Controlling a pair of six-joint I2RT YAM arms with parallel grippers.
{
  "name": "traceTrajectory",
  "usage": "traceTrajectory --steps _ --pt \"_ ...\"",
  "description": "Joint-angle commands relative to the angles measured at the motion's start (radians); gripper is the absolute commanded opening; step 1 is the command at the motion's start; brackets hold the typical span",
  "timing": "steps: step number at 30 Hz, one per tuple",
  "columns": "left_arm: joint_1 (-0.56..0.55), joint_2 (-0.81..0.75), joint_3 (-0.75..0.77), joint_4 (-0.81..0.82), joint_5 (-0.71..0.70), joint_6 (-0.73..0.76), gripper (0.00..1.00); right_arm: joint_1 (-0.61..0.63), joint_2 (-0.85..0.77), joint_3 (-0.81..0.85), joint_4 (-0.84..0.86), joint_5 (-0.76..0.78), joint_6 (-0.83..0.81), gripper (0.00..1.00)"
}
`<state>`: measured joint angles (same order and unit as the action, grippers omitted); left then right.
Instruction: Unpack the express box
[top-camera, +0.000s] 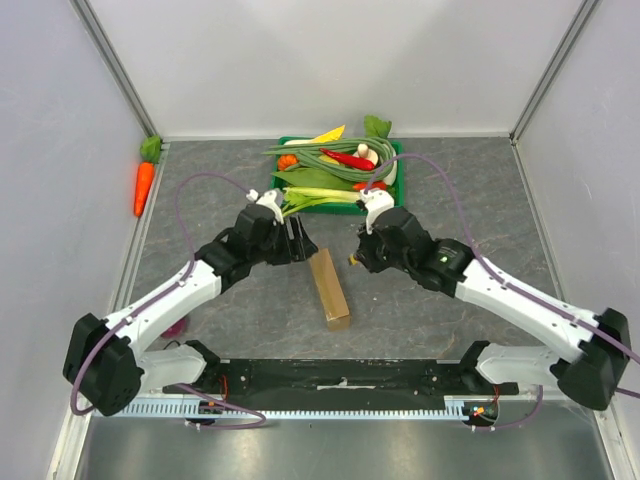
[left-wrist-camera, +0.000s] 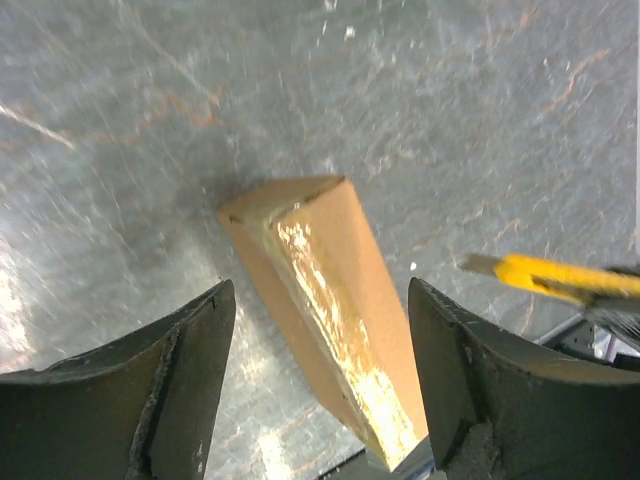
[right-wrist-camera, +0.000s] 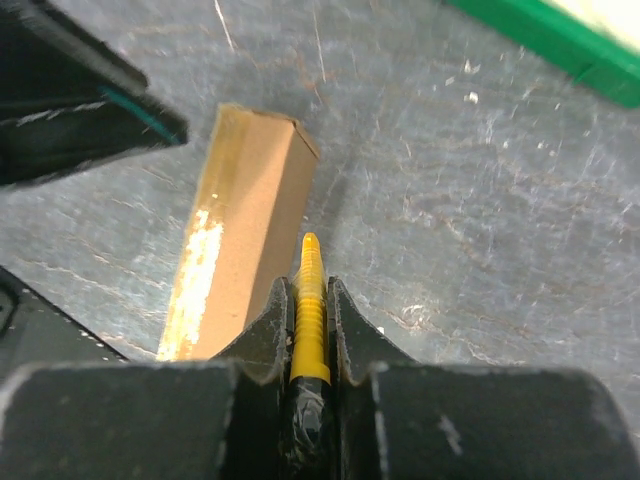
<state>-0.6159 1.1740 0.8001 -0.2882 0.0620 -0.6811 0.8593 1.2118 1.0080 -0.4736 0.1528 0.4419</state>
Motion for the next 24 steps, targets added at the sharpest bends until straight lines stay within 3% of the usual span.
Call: traceTrajectory --steps 1,9,17,24 --pt "0.047 0.074 0.108 -0.005 -0.044 0.136 0.76 0.003 -0.090 0.086 -0.060 -0.051 -0.072 0.00" --pt "0.097 0.360 0.269 0.049 0.223 0.095 0.74 0.067 -0.152 -0.006 -0.065 -0.436 -0.158 0.00" --pt "0.097 0.391 0.234 0.087 0.320 0.081 0.73 0.142 -0.089 -0.048 -0.072 -0.374 -0.149 0.00" --pt "0.097 0.366 0.151 0.104 0.361 0.086 0.70 0.142 -0.069 -0.052 -0.102 -0.191 -0.135 0.00"
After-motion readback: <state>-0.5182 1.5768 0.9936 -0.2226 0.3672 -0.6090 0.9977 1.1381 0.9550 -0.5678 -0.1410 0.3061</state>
